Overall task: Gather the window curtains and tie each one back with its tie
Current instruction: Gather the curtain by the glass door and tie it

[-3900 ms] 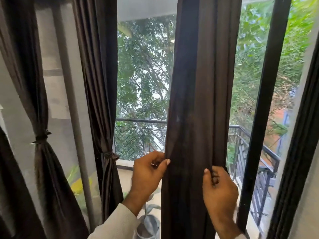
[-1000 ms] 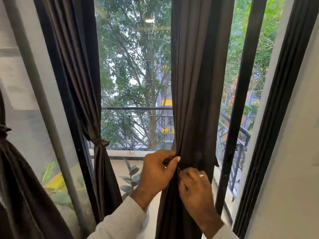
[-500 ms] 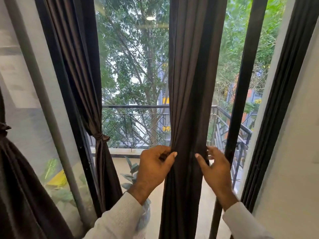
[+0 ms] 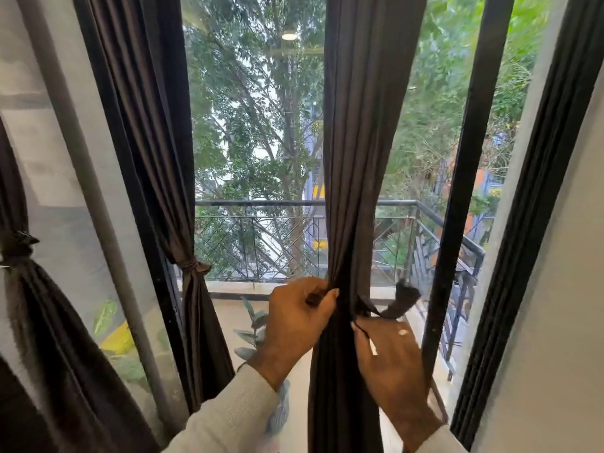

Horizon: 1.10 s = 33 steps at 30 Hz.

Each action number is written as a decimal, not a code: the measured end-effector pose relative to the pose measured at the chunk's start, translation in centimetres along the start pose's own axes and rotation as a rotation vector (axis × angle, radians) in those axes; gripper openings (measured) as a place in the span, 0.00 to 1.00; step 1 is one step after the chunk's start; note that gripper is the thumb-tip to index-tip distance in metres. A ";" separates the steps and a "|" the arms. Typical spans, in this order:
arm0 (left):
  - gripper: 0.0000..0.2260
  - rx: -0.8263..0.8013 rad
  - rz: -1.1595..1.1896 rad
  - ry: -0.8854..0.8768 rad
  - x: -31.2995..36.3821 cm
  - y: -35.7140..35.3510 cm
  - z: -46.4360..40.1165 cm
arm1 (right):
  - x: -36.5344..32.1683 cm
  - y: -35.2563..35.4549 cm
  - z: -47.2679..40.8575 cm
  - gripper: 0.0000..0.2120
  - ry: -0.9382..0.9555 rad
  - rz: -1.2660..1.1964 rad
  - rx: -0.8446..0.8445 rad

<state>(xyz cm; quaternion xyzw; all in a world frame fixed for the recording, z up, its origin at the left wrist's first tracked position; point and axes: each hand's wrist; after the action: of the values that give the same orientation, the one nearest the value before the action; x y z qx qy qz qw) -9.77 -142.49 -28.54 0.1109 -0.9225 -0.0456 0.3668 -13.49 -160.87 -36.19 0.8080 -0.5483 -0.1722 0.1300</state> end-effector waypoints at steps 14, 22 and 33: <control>0.03 -0.106 0.174 0.015 0.3 -0.8 0.4 | -0.5 -0.2 -0.9 0.09 -0.099 -0.340 -0.174; 0.06 -0.139 0.187 0.077 0.0 0.0 -0.2 | -0.1 2.9 -2.7 0.08 -0.164 -0.456 -0.093; 0.14 -0.249 0.362 0.238 0.0 1.9 -1.6 | 1.0 2.8 -8.3 0.11 -0.648 -0.546 -0.077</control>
<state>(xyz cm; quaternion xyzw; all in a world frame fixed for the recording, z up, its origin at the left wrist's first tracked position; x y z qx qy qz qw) -9.01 -140.66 -27.06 -0.0976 -0.8650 -0.0789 0.4858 -12.02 -162.62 -27.66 0.8221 -0.3200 -0.4658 -0.0695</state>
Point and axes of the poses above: each hand's wrist, its own z-axis away from the middle knuckle, its own y-axis out of the back of the hand, x = y × z, and after that the axes turned 9 degrees about z, right-handed
